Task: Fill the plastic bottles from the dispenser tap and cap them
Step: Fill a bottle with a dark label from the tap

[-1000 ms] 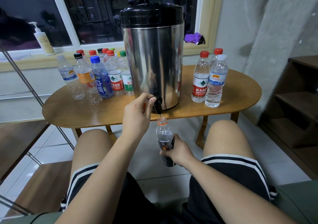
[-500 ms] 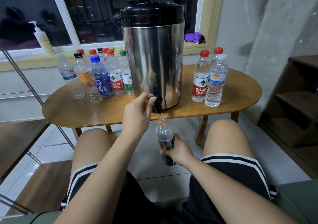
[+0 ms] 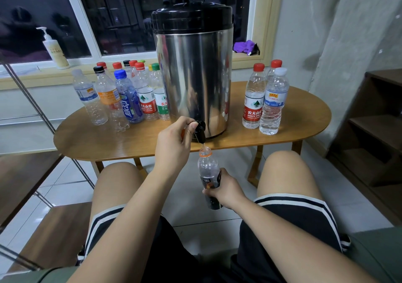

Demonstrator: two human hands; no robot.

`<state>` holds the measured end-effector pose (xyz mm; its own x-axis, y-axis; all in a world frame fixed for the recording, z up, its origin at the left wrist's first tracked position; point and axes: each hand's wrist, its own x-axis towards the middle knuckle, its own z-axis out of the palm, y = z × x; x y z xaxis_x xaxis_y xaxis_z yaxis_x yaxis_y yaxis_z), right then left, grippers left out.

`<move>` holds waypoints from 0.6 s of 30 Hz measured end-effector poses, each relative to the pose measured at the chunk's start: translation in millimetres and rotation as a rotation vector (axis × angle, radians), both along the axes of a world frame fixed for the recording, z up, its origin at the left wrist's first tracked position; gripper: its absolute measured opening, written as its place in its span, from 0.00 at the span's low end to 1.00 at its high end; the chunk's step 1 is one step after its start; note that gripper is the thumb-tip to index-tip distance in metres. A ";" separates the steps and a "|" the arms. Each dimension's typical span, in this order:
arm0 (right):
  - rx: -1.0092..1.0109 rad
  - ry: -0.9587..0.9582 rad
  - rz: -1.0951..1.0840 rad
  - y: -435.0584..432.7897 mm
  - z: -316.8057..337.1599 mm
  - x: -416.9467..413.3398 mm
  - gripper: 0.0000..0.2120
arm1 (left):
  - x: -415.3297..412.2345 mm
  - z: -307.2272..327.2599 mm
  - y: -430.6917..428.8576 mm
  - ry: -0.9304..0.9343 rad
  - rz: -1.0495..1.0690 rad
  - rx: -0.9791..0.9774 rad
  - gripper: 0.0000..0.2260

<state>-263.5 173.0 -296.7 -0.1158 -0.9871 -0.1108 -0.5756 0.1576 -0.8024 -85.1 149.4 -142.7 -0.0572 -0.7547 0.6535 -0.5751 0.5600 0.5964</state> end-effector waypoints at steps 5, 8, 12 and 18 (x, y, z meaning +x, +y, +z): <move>-0.002 0.003 -0.001 0.1 -0.1 0.2 0.29 | 0.5 0.0 -0.4 0.001 -0.005 0.000 0.10; 0.000 0.001 -0.001 -0.1 -0.4 0.3 0.28 | 0.7 -0.5 -1.5 -0.002 -0.002 -0.004 0.10; -0.001 0.005 -0.002 -0.7 -0.6 0.1 0.28 | 0.9 -1.1 -1.5 -0.005 0.001 -0.004 0.09; 0.001 0.012 -0.001 -0.6 -0.2 0.3 0.28 | 1.4 -0.5 -1.3 -0.012 0.006 -0.003 0.09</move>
<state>-263.1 172.4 -296.9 -0.1178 -0.9869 -0.1100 -0.5849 0.1585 -0.7955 -83.7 148.1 -143.3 -0.0611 -0.7530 0.6552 -0.5855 0.5587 0.5874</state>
